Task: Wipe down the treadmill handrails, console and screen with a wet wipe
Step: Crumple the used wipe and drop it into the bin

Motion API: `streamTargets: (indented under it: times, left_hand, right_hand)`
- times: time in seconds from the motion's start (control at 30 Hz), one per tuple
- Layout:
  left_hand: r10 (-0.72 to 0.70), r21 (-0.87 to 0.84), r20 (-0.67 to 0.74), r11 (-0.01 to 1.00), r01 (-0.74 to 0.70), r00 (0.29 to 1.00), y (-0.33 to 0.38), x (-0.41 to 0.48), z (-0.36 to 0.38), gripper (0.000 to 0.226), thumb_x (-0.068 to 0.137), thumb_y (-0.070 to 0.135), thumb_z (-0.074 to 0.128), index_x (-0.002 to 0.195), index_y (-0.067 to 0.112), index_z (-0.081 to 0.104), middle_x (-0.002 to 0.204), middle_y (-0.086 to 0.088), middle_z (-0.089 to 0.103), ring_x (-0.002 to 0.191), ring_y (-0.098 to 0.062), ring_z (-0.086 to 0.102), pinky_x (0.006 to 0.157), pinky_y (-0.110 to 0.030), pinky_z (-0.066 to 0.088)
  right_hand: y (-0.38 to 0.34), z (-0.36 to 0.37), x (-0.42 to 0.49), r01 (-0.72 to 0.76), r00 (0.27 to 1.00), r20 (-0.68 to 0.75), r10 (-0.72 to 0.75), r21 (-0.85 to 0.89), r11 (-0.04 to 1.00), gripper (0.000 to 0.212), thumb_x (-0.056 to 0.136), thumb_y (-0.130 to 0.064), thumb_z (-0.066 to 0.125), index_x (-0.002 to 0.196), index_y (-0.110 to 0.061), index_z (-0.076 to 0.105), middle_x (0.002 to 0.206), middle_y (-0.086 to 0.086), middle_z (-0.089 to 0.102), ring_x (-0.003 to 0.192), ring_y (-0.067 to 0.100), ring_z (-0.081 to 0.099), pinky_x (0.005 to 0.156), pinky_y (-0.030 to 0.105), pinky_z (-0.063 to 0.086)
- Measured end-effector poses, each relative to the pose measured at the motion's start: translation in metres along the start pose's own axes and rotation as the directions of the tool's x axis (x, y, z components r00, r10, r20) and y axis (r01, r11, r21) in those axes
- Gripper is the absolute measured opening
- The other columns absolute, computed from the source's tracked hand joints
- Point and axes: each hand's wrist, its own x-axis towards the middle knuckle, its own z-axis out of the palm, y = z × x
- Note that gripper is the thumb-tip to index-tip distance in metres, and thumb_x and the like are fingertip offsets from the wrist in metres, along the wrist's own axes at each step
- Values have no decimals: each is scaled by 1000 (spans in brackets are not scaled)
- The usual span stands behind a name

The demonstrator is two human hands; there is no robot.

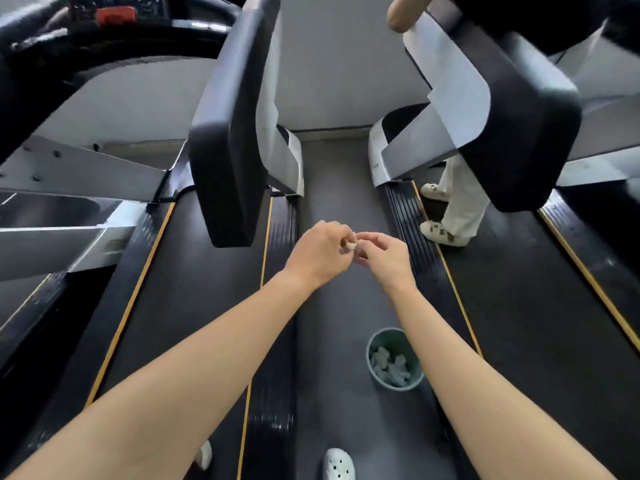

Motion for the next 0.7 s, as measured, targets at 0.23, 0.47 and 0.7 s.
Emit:
streamTargets:
  times: [0.23,0.47,0.7]
  left_hand:
    - [19,-117,262,993,13,965,9,4,84,24,94,30,61,114,26,75,105,11,75,105,-17,58,100,-36,46]
    - [-25,-156,433,982,102,901,-5,-3,183,20,91,30,72,106,16,72,105,-2,71,99,-21,64,90,-39,52]
    - [-99,-115,583,973,202,806,-23,-16,281,7,91,32,71,88,27,74,85,9,72,80,-16,66,77,-35,56]
  right_hand:
    - [71,-58,-10,-199,975,-60,214,192,961,21,87,4,67,100,-7,79,100,17,78,98,28,74,90,38,61]
    - [164,-94,-14,-301,927,-195,321,126,945,30,86,10,72,111,-5,72,98,12,74,85,16,70,86,37,61]
    - [254,-119,-8,-407,884,-264,387,-22,913,22,86,3,75,104,-10,75,86,-1,73,74,3,68,72,20,58]
